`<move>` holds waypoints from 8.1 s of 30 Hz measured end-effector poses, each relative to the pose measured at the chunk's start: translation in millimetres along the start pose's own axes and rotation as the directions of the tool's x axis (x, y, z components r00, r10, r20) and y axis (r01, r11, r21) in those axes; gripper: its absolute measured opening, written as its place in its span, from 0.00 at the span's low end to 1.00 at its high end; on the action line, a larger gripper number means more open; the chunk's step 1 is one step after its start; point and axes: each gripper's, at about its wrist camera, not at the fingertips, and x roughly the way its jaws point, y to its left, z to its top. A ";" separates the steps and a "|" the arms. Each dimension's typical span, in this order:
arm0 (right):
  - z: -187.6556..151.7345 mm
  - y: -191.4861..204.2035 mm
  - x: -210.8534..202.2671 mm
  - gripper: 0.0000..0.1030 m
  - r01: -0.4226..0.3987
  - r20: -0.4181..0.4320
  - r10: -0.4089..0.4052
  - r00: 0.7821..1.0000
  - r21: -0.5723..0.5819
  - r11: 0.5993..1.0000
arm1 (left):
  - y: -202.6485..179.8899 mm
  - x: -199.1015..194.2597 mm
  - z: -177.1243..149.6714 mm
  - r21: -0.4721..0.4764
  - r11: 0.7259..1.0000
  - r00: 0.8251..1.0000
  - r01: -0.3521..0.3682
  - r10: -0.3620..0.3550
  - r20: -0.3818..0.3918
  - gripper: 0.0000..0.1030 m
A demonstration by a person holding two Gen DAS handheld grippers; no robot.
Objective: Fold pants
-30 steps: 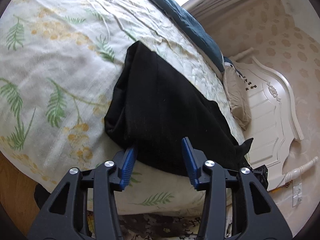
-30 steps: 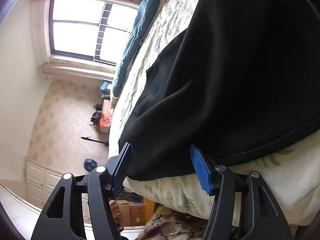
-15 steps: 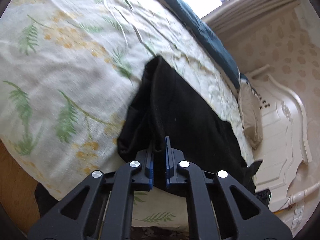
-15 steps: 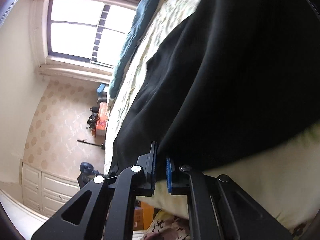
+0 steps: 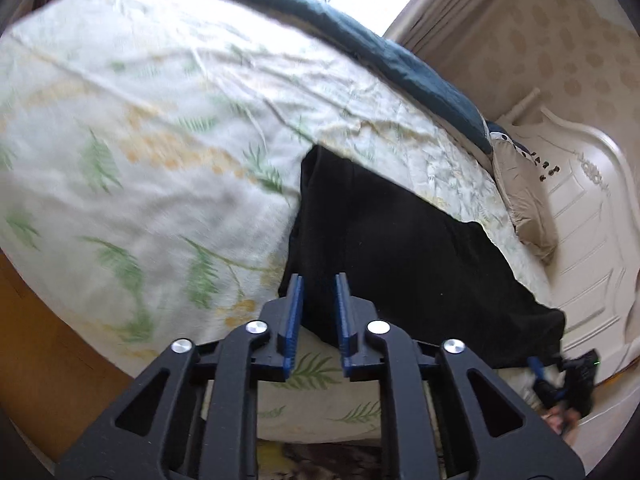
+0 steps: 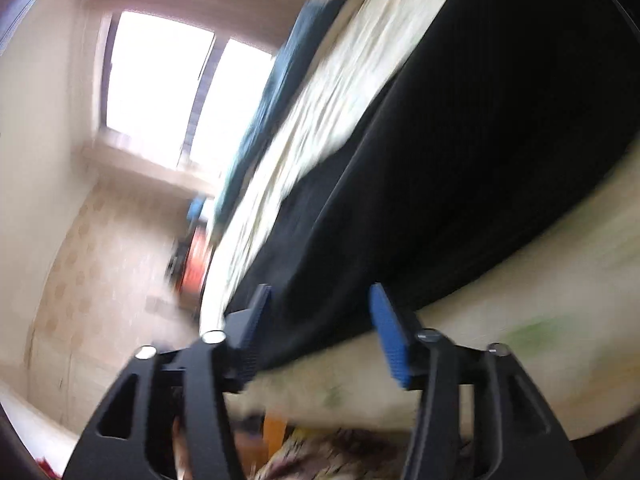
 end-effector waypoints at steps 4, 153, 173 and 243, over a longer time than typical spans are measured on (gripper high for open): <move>63.2 -68.4 -113.7 0.55 0.135 0.312 -0.179 0.933 0.158 0.978 | -15.4 -9.0 9.9 0.016 1.000 0.999 0.017 -0.017 0.039 0.40; 23.8 116.0 159.7 0.19 0.429 -0.034 -0.581 0.813 -0.640 0.637 | -89.5 89.0 -9.1 0.231 0.968 0.995 -0.102 0.094 0.045 0.92; -9.8 132.6 180.0 0.36 0.476 0.055 -0.632 0.773 -0.709 0.520 | -85.7 91.8 -7.3 0.247 0.963 0.994 -0.111 0.102 0.047 0.94; 181.8 -40.3 40.5 0.35 0.334 -0.055 -0.340 0.939 -0.101 0.937 | -93.1 98.4 -14.5 0.301 0.940 0.987 -0.160 0.147 0.066 0.97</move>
